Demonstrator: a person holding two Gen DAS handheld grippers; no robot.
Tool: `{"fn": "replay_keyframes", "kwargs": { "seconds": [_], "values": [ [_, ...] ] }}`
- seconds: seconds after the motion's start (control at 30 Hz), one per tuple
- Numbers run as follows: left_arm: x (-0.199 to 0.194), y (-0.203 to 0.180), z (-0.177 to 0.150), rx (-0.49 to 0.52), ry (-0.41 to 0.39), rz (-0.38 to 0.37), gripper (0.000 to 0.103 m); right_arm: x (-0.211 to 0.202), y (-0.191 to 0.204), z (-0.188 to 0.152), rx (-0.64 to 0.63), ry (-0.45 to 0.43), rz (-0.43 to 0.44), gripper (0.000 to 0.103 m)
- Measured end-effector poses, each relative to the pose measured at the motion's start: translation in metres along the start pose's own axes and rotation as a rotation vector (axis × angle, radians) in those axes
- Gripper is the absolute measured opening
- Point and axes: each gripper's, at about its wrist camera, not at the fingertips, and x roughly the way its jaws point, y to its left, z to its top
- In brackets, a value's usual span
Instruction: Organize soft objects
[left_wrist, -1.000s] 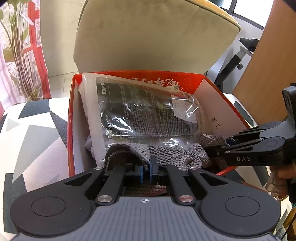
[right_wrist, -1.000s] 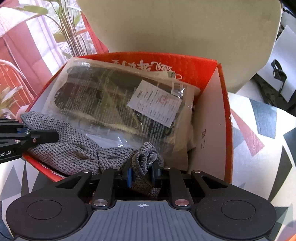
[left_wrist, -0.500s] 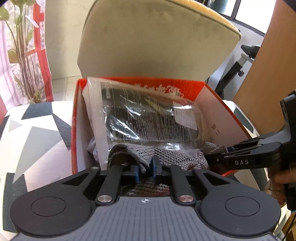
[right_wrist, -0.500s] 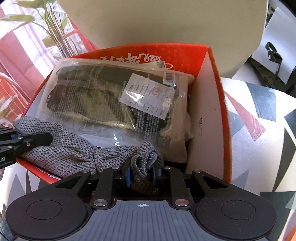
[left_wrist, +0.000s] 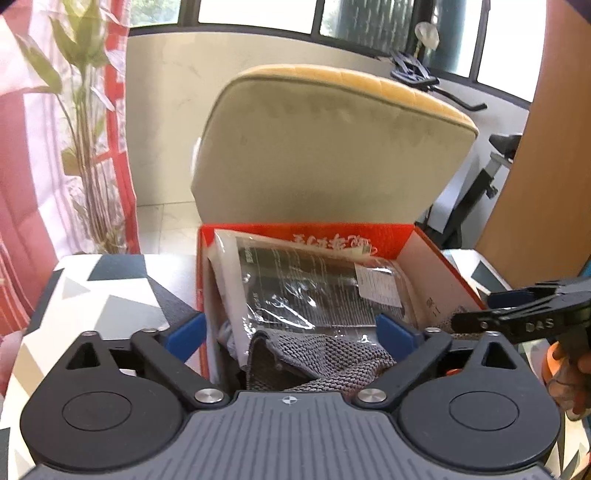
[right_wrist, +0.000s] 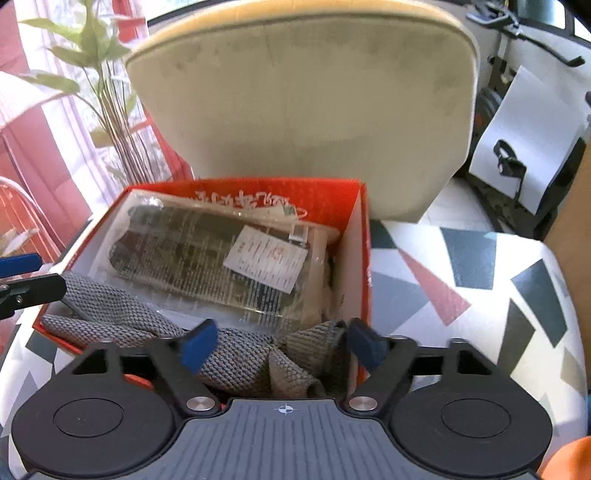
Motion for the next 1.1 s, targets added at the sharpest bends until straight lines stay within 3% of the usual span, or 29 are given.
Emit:
{"fn": "replay_keyframes", "kwargs": {
  "seconds": [0.03,0.1,0.33,0.73,0.87,1.1],
  "values": [
    [-0.003,0.000,0.001,-0.002,-0.006,0.012,0.103,-0.005,0.000,-0.001,0.003,-0.016,-0.001,0.097],
    [-0.010,-0.003,0.002,0.000,-0.012,0.058,0.103,-0.015,0.000,-0.002,0.012,-0.055,0.005,0.103],
    [-0.034,-0.010,0.000,0.014,-0.046,0.122,0.103,-0.045,0.005,-0.010,0.042,-0.141,0.048,0.103],
    [-0.056,-0.022,0.003,0.009,-0.070,0.154,0.103,-0.075,0.019,-0.019,0.015,-0.192,-0.019,0.103],
    [-0.061,-0.026,0.007,0.018,-0.028,0.184,0.103,-0.088,0.022,-0.024,0.016,-0.220,-0.056,0.103],
    [-0.093,-0.039,0.004,0.020,-0.102,0.214,0.103,-0.117,0.032,-0.034,0.014,-0.252,-0.080,0.103]
  ]
}}
